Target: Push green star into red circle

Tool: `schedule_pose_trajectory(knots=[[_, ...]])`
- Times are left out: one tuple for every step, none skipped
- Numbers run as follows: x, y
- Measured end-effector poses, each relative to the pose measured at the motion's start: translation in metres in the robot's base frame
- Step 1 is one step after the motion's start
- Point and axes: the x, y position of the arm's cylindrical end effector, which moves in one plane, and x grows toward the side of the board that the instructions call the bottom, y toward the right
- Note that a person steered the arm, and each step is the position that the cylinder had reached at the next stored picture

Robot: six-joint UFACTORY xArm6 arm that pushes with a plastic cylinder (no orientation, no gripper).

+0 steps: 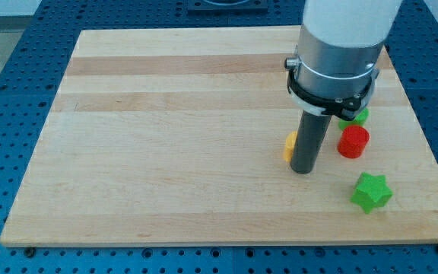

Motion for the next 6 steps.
schedule_pose_trajectory(knots=[[0.023,-0.007],[0.048,-0.007],[0.076,-0.002],[0.085,0.015],[0.085,0.038],[0.085,0.054]])
